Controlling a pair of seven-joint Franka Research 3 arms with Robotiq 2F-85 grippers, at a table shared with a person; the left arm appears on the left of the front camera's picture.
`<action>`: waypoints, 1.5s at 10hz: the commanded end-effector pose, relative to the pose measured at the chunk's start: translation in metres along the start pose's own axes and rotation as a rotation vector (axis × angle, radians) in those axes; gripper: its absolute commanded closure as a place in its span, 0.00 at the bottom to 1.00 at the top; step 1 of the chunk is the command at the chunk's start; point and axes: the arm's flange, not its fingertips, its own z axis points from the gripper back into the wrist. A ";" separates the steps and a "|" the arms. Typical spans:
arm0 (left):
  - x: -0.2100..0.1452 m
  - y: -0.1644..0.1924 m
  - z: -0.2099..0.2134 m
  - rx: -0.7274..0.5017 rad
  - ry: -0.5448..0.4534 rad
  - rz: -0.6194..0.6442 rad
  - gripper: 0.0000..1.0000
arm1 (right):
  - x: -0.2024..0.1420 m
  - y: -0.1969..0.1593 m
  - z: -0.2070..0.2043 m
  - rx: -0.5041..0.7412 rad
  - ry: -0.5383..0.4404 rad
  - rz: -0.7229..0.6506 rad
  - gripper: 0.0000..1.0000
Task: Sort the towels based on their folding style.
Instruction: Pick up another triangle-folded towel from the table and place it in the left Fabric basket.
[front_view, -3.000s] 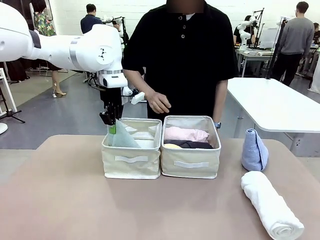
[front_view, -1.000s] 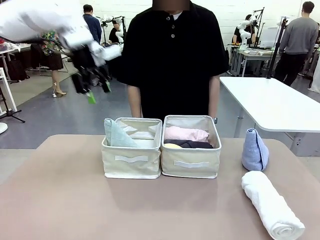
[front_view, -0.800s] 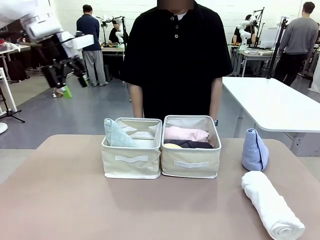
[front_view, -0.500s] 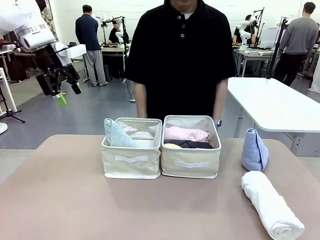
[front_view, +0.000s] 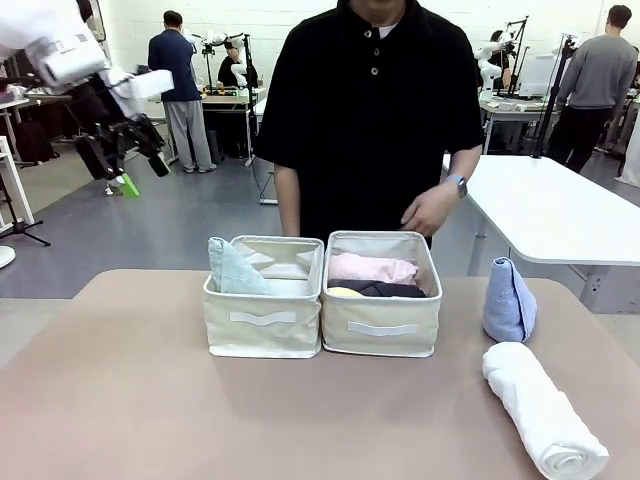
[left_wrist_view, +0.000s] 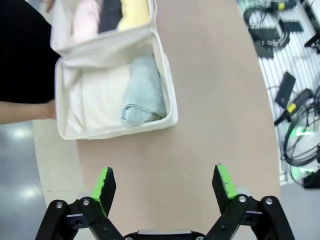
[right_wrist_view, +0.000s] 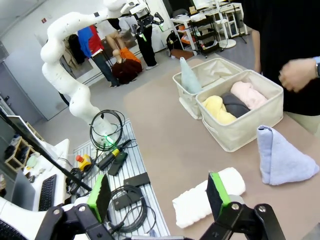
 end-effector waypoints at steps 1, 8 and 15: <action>-0.067 -0.014 0.056 0.082 -0.213 0.008 0.00 | 0.003 0.001 0.001 0.010 -0.025 0.019 0.00; -0.212 -0.076 0.113 0.184 -0.662 0.166 0.00 | 0.003 0.001 0.001 0.010 -0.025 0.019 0.00; -0.225 -0.095 0.116 0.207 -0.731 0.143 0.00 | 0.037 0.062 -0.062 -0.103 0.401 0.114 0.00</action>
